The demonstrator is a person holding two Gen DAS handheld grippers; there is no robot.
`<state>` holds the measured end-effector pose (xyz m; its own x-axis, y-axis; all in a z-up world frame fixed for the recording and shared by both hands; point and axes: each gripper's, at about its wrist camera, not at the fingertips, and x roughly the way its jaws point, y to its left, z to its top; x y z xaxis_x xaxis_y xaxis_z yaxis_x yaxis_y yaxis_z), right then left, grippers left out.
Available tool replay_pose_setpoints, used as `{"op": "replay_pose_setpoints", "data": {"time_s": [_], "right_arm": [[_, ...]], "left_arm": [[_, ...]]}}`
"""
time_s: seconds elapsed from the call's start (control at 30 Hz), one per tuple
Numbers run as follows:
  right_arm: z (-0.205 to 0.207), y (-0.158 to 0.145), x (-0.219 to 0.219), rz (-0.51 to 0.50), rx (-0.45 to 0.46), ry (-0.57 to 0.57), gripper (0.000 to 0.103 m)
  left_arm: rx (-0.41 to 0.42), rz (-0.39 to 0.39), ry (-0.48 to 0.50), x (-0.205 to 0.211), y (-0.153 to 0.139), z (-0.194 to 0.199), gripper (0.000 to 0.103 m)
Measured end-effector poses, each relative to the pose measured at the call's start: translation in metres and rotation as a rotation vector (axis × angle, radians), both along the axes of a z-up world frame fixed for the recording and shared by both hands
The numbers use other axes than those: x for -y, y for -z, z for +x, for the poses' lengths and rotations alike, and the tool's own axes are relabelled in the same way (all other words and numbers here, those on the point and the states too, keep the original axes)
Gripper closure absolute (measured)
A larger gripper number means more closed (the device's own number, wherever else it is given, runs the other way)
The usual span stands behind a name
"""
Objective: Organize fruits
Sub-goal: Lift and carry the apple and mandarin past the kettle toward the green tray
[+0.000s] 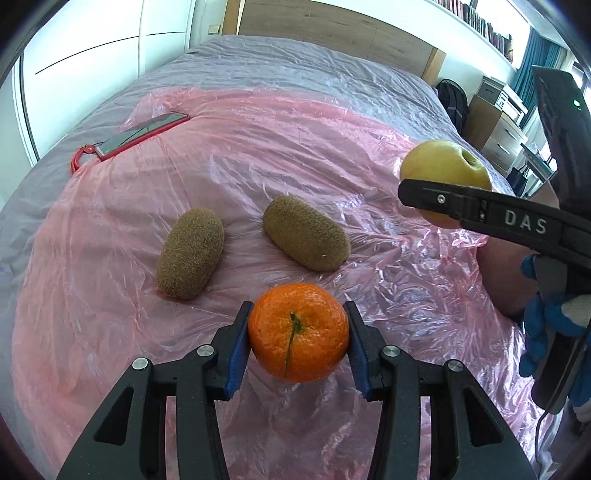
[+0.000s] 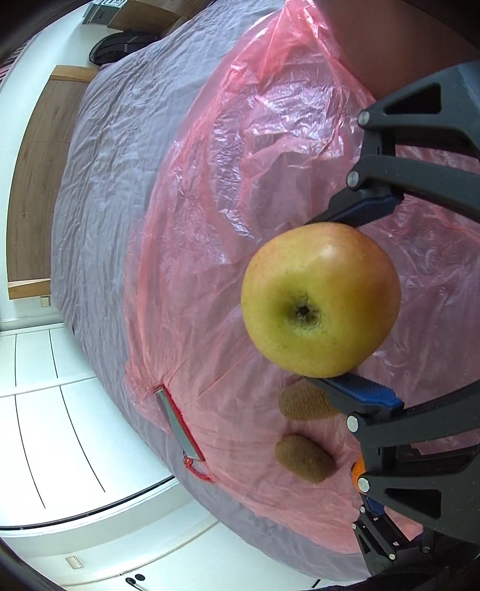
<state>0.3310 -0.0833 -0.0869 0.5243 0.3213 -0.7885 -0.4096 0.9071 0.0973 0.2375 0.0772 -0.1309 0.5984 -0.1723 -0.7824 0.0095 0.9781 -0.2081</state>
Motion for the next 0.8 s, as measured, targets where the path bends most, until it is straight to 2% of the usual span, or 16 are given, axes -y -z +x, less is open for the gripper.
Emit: {"op": "replay_pose_setpoints", "data": {"time_s": [0.33, 0.8], "right_arm": [[-0.057, -0.036, 0.012, 0.032, 0.011, -0.047, 0.007], [-0.141, -0.062, 0.033, 0.047, -0.001, -0.063, 0.007]], "left_arm": [[0.022, -0.014, -0.022, -0.001, -0.027, -0.030, 0.062], [0.061, -0.013, -0.031, -0.001, -0.059, -0.078, 0.062]]}}
